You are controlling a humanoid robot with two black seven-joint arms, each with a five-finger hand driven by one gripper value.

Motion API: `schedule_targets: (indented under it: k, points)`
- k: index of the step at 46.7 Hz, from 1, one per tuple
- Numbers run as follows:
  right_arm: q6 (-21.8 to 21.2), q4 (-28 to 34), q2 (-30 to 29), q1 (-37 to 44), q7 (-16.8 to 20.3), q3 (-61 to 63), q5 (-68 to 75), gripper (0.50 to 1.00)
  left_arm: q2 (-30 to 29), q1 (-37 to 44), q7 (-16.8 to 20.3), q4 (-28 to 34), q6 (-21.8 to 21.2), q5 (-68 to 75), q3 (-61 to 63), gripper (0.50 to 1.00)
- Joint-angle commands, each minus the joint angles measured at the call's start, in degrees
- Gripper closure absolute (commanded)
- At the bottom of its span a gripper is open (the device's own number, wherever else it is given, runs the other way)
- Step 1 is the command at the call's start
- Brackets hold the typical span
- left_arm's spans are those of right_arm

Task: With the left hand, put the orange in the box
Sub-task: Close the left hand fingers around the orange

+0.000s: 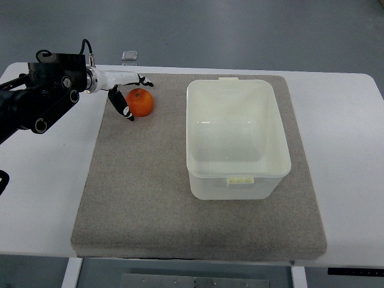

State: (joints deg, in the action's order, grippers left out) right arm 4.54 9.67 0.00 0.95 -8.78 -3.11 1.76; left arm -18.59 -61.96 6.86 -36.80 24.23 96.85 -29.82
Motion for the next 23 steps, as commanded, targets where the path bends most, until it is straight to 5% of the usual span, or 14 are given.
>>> schedule_targets:
  k: [1, 11, 23]
  points:
    - [0.0, 0.0, 0.0, -0.1, 0.0, 0.0, 0.0, 0.574, 0.1, 0.0, -0.1, 0.1, -0.1, 0.2, 0.1, 0.521]
    - [0.0, 0.0, 0.0, -0.1, 0.0, -0.1, 0.0, 0.574, 0.3, 0.0, -0.1, 0.4, -0.2, 1.2, 0.2, 0.549]
    - [0.0, 0.0, 0.0, -0.1, 0.0, 0.0, 0.0, 0.574, 0.4, 0.2, -0.2, 0.4, -0.2, 1.6, 0.2, 0.684]
